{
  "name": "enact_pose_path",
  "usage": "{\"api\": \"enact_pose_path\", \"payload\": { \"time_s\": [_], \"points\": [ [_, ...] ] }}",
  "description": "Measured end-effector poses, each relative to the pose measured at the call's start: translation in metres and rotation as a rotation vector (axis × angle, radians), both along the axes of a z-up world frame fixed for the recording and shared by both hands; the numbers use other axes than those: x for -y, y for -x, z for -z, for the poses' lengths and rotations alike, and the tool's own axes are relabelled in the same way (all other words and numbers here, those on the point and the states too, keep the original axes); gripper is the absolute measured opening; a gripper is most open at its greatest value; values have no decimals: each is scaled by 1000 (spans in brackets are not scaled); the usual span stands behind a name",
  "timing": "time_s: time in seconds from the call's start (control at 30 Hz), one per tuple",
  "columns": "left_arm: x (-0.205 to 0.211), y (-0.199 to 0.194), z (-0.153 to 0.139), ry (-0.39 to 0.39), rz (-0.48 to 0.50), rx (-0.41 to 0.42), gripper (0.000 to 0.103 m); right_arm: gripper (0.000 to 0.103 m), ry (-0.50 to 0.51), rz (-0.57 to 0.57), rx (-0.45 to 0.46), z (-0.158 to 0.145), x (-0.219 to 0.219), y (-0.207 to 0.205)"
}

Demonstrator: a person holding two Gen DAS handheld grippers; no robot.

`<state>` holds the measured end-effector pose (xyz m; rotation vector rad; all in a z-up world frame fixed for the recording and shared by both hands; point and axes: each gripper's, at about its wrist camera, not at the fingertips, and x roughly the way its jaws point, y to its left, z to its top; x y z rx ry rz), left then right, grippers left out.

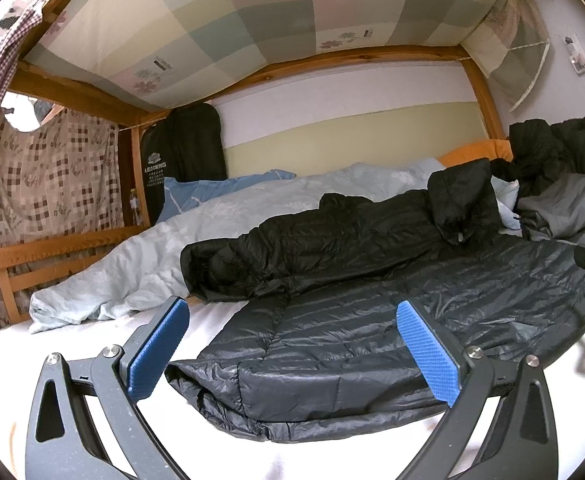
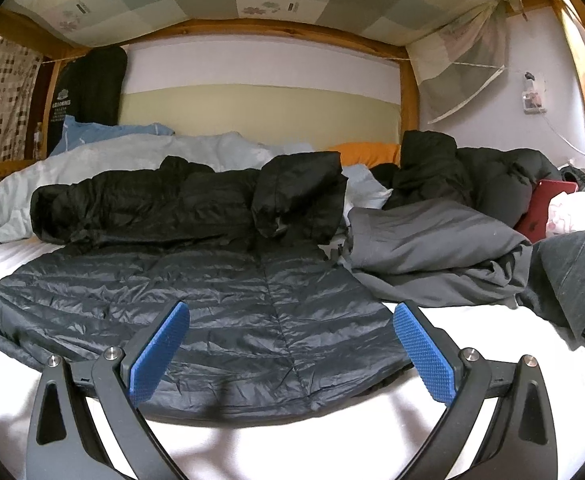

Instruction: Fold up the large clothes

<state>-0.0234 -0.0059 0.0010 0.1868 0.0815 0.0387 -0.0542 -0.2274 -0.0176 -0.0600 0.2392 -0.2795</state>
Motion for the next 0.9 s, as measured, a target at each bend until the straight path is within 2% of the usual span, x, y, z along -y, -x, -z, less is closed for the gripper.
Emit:
{"api": "enact_pose_path", "payload": {
  "time_s": [0.9],
  "points": [
    [-1, 4, 0, -14, -4, 14, 103, 103, 1, 0, 8, 0, 0, 1]
  ]
}}
